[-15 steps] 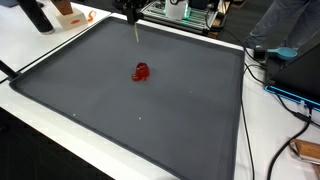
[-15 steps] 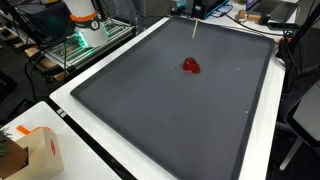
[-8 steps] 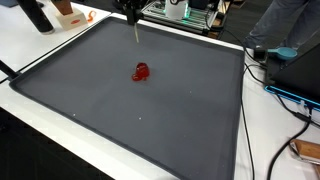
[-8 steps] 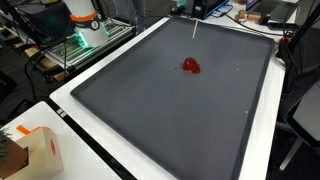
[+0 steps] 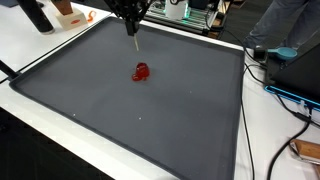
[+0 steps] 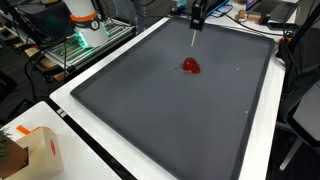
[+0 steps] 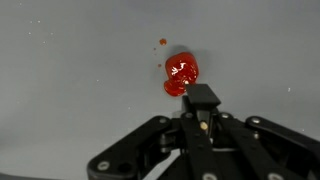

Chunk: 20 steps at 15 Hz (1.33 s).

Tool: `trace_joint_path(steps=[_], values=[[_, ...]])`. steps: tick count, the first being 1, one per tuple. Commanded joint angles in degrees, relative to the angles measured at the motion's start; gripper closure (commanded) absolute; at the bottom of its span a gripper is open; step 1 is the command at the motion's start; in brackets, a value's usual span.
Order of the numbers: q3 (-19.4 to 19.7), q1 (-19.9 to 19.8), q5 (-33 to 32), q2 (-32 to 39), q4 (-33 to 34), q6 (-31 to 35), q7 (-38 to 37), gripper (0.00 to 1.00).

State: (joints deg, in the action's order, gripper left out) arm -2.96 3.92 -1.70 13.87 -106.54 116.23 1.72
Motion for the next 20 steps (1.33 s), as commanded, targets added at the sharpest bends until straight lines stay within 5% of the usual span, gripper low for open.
trace_joint_path(steps=[1, 20], values=[[-0.4, -1.4, 3.2, 0.8, -2.6, 3.1, 3.9, 0.97], [-1.0, -3.4, 7.6, 6.4, -4.1, 9.1, 10.8, 0.97]])
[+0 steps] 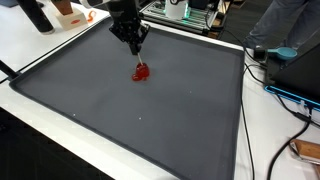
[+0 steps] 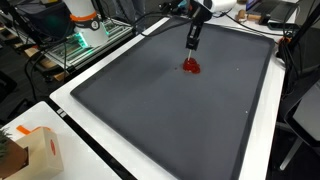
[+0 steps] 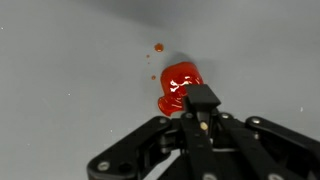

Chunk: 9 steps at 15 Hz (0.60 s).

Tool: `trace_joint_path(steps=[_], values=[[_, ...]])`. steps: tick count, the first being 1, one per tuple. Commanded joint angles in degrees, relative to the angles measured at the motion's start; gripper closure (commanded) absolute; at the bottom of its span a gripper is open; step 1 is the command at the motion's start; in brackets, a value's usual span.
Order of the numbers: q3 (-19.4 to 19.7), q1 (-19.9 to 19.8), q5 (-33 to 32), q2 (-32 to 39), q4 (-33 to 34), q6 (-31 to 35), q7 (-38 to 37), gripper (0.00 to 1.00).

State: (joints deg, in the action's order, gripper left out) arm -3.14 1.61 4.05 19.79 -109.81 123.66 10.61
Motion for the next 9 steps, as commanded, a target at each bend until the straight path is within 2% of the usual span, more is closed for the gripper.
trace_joint_path(steps=[1, 9], values=[[-0.9, -1.1, 1.8, 0.7, -0.7, 1.9, 1.9, 0.97], [-1.3, -1.5, 2.3, 3.4, -0.3, 2.9, 2.9, 0.97]])
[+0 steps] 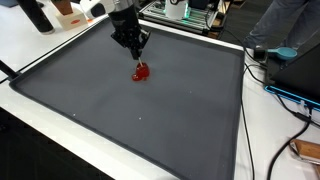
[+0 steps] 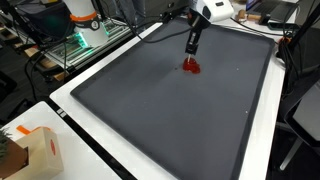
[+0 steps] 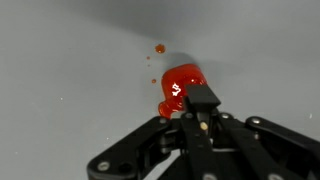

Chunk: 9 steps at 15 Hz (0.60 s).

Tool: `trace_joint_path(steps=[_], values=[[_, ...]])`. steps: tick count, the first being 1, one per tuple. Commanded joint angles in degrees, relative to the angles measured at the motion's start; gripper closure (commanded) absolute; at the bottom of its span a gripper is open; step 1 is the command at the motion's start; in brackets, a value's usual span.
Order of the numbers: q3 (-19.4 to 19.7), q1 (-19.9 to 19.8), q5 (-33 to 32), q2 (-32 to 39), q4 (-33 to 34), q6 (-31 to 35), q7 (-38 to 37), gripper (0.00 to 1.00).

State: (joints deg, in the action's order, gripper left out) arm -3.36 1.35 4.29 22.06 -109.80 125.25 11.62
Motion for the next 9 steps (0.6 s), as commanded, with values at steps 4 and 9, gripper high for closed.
trace_joint_path(steps=[4, 9], values=[[-1.4, -1.5, 2.5, 2.2, -0.3, 1.9, 2.3, 0.97], [-1.5, -1.9, 3.0, 2.6, -0.1, 1.9, 2.5, 0.97]])
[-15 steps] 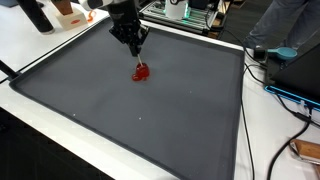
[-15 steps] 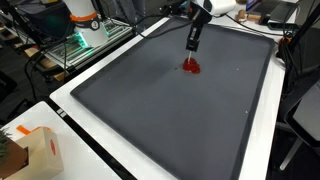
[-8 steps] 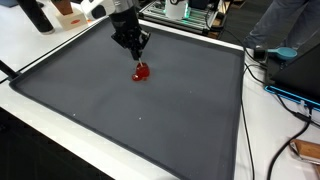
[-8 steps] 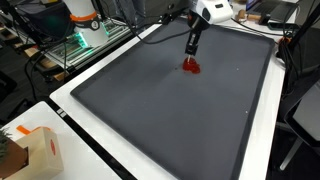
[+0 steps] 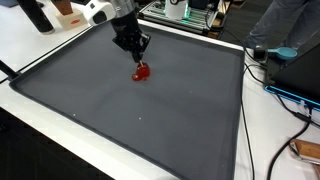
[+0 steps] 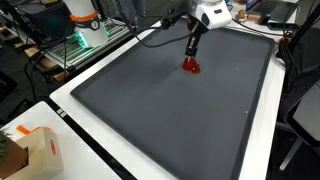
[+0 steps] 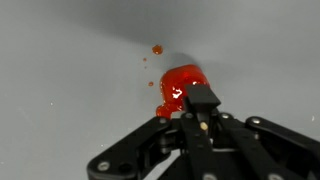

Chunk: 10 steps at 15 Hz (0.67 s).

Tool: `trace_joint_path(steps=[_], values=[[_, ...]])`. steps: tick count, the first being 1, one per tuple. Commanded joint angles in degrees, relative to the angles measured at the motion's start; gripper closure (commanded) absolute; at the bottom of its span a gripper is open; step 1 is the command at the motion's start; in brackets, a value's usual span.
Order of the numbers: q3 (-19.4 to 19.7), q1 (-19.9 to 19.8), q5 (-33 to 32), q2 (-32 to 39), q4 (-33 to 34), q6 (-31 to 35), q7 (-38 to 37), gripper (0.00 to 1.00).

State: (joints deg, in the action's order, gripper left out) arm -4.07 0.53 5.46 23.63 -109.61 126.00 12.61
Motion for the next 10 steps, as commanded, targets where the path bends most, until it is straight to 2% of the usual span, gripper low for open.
trace_joint_path(steps=[1, 10], values=[[-0.8, -1.1, 1.8, 1.1, -0.3, 1.0, 1.4, 0.97], [-0.7, -0.8, 1.2, -2.1, -0.4, -1.1, 0.2, 0.97]])
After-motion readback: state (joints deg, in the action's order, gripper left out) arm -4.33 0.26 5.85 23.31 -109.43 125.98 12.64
